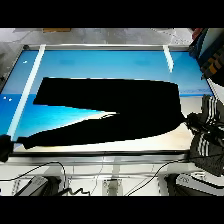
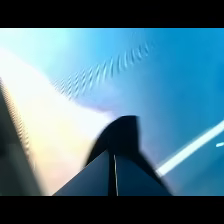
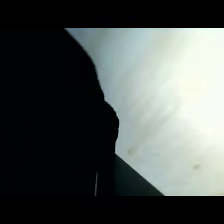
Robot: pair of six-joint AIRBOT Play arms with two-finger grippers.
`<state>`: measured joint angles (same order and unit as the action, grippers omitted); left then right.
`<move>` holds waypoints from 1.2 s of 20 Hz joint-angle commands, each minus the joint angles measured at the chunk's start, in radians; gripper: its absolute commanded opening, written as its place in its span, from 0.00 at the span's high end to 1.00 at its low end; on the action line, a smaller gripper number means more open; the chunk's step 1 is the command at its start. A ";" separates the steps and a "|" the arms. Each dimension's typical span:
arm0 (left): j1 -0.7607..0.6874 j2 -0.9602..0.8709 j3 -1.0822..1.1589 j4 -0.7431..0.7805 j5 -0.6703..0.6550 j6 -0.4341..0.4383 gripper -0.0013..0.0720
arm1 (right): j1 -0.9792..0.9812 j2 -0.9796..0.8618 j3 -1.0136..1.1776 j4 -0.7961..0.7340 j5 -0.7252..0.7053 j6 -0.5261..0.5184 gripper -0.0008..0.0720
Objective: Fold the clothes and pants, and hang the long-sleeved shirts on hangers.
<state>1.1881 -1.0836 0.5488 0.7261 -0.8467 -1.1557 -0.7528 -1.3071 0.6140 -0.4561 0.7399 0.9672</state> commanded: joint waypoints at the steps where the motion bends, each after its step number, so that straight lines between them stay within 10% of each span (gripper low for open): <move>1: -0.044 0.000 0.074 -0.367 0.006 0.120 0.97 | 0.001 0.049 0.036 0.000 0.054 -0.045 0.97; 11: -0.570 -0.074 0.557 -0.289 0.335 0.154 0.98 | 0.001 0.243 0.053 0.003 0.054 -0.045 0.97; 20: -0.543 -0.110 0.578 0.521 -0.005 -0.020 0.97 | 0.001 0.252 0.053 -0.111 0.193 -0.039 0.97; 24: -0.422 -0.105 0.421 0.587 -0.068 -0.018 0.97 | 0.001 0.252 0.053 -0.274 0.250 0.056 0.97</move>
<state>0.6975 -1.1900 1.0576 1.1812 -0.8391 -1.1496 -0.7525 -1.0561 0.6666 -0.6086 0.9398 0.9554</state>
